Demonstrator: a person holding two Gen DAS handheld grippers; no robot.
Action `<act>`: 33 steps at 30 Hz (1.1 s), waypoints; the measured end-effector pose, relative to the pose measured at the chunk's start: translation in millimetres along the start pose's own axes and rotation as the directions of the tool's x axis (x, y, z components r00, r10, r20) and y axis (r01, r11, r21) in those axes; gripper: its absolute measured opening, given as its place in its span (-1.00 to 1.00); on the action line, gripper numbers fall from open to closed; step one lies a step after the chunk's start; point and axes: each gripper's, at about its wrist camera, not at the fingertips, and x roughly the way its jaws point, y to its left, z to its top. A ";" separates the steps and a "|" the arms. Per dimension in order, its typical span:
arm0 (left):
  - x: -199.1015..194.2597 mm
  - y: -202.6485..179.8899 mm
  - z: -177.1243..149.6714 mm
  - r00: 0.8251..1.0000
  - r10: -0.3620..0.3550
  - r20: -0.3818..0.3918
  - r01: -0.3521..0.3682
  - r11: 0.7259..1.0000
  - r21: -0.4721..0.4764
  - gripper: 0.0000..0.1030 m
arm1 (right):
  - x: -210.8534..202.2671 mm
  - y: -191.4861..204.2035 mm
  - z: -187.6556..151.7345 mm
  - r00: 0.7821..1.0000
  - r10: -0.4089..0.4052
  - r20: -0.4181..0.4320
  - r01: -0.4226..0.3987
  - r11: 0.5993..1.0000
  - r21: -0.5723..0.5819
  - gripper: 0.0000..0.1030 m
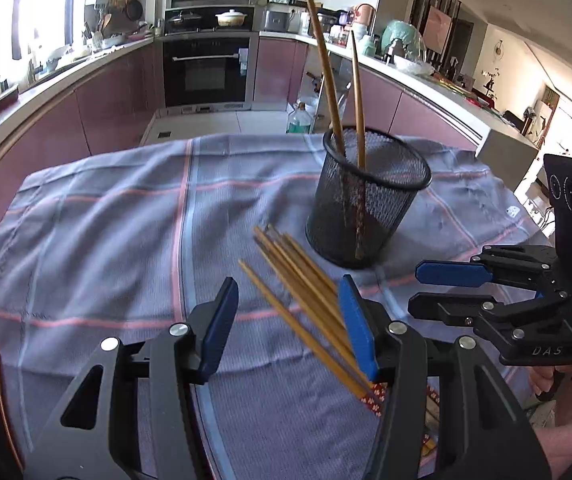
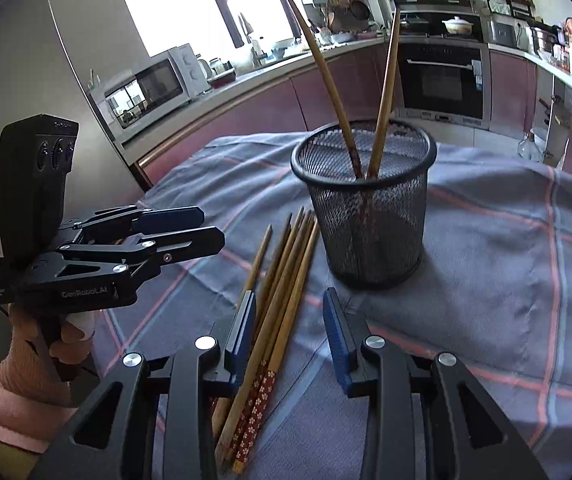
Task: Organize utensils
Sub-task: 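Move both grippers back down over the remaining chopsticks on the cloth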
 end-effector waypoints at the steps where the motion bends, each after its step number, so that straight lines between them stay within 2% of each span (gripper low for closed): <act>1: 3.8 1.2 -5.6 1.000 -0.004 -0.018 0.004 1.000 -0.008 0.00 | 4.5 1.0 -2.8 1.000 -0.003 -0.014 0.003 1.000 0.002 -0.36; 8: 21.5 -1.6 -30.3 0.997 -0.030 -0.074 0.028 0.999 -0.033 0.00 | 25.6 2.2 -17.5 0.998 -0.010 -0.069 0.012 1.000 0.029 -0.43; 13: 28.8 -7.8 -34.9 0.995 -0.037 -0.096 0.033 0.999 -0.039 -0.02 | 28.3 4.0 -23.3 0.997 -0.032 -0.076 0.034 0.999 0.029 -0.47; 25: 39.7 -11.8 -38.6 0.992 -0.001 -0.126 0.001 1.000 -0.006 -0.04 | 34.7 17.3 -23.6 0.989 -0.132 -0.071 0.128 0.990 -0.051 -0.49; 29: 41.2 -13.5 -38.4 0.992 0.008 -0.125 -0.006 1.000 0.013 -0.02 | 35.2 15.9 -23.7 0.987 -0.141 -0.074 0.137 0.989 -0.053 -0.49; 33: 42.5 -12.4 -37.1 0.991 0.019 -0.133 -0.016 1.000 0.024 -0.15 | 35.8 18.2 -23.8 0.984 -0.160 -0.072 0.156 0.986 -0.066 -0.49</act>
